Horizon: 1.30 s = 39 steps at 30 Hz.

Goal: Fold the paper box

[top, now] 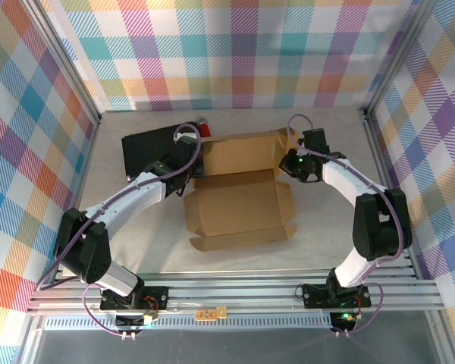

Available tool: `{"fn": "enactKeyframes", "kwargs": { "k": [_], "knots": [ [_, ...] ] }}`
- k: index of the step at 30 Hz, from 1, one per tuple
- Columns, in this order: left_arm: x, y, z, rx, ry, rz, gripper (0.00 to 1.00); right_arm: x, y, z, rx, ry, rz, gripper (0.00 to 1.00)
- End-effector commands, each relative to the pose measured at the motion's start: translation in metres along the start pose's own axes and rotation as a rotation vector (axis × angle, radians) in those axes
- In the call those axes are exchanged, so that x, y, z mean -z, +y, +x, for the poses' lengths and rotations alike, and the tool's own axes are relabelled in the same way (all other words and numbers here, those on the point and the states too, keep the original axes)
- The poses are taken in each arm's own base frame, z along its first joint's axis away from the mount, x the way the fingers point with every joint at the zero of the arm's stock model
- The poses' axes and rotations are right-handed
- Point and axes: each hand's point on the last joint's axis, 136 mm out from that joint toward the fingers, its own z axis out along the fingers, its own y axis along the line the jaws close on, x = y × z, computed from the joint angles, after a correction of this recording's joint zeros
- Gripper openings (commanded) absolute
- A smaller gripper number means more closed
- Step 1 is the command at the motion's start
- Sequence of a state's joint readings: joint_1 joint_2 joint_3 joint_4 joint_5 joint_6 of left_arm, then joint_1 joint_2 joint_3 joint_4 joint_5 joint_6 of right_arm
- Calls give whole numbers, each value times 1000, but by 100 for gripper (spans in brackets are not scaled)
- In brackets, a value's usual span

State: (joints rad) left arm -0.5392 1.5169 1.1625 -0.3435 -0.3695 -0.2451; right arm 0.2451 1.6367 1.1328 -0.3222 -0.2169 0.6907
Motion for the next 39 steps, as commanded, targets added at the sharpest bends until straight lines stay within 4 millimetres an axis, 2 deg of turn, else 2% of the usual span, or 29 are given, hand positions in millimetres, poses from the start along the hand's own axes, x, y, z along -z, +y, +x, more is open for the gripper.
{"fn": "enactKeyframes", "kwargs": {
  "k": [1, 5, 9, 12, 16, 19, 21, 26, 30, 33, 35, 37, 39],
  "knots": [
    [2, 1, -12, 53, -6, -7, 0, 17, 16, 6, 145, -51, 87, 0],
    [0, 0, -13, 69, 11, -14, 0, 18, 37, 15, 293, -78, 156, 0],
    [-1, -2, -14, 82, 14, -5, 0, 11, 60, 26, 446, -80, 210, 0],
    [-1, -4, -15, 85, 14, -1, 0, 7, 66, 33, 516, -89, 263, 2],
    [1, -1, -16, 87, 9, 2, 0, 8, 67, 34, 518, -89, 265, 6],
    [2, 2, -15, 90, 9, 6, 0, 25, 83, 27, 528, -120, 220, 17],
    [3, 4, -14, 92, 7, 16, 0, 44, 99, 20, 525, -143, 151, 28],
    [4, 3, -17, 83, -1, 74, 0, 113, 131, -5, 457, -175, -138, 57],
    [5, 2, -20, 85, -2, 127, 0, 164, 116, -44, 327, -246, -322, 66],
    [4, 3, -23, 94, 6, 166, 0, 184, 83, -82, 174, -322, -380, 68],
    [5, 2, -26, 95, 6, 198, 0, 178, 57, -102, 53, -340, -359, 67],
    [5, 3, -29, 98, 5, 226, 0, 159, 31, -117, -52, -318, -374, 62],
    [5, 1, -32, 103, 10, 269, 0, 136, 12, -129, -126, -257, -434, 53]
  ]
}}
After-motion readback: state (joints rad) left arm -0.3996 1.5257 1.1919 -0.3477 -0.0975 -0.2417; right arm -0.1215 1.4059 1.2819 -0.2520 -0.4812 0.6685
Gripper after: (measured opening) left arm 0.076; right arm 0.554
